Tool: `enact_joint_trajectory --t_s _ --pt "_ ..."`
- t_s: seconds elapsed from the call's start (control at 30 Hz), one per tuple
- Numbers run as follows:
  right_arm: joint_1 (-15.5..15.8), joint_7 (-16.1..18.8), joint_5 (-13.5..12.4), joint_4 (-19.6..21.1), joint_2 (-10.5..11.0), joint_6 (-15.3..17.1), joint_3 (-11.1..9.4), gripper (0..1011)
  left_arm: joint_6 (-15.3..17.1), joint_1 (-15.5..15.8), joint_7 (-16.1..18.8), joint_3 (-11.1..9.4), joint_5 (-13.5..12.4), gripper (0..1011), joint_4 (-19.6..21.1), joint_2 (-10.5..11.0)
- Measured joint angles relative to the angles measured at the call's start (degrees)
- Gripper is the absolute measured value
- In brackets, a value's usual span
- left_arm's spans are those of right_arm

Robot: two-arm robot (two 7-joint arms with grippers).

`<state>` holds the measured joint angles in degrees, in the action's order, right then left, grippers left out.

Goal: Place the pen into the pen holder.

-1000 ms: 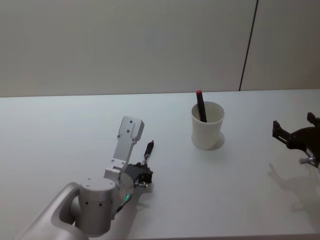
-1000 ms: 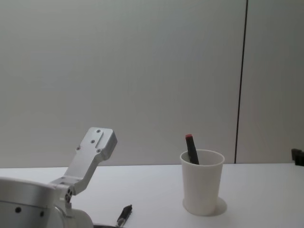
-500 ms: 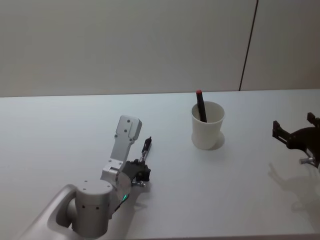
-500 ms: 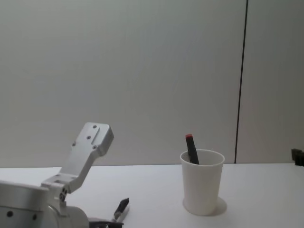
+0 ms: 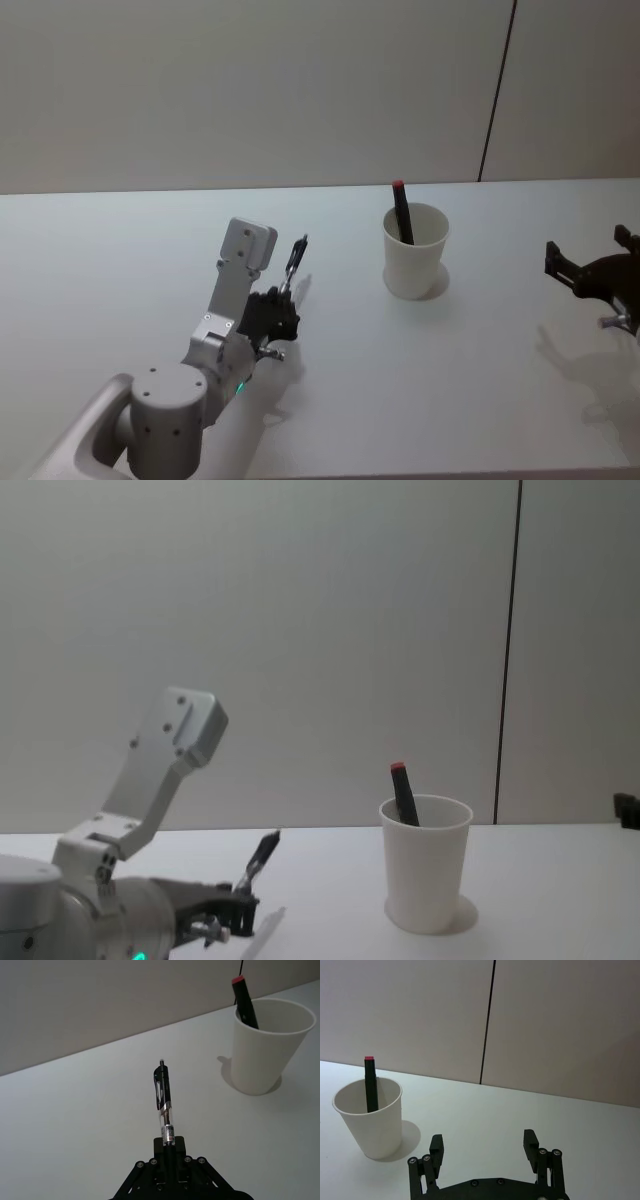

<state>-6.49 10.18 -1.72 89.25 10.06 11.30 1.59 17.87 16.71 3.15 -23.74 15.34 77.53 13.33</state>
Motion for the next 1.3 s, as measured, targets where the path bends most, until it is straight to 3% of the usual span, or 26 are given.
enact_joint_trajectory --t_s 0.5,0.67,1.3 --pt "0.0 0.0 0.0 0.0 0.0 0.0 0.0 1002 -11.67 -1.45 -8.66 0.69 -3.62 131 3.13 2.52" --pt "0.0 0.0 0.0 0.0 0.0 0.0 0.0 1002 -16.11 -1.36 -13.27 0.98 -4.94 131 3.67 3.22" --pt "0.0 0.0 0.0 0.0 0.0 0.0 0.0 1001 -23.22 1.02 -26.72 1.14 -6.11 131 1.83 3.26"
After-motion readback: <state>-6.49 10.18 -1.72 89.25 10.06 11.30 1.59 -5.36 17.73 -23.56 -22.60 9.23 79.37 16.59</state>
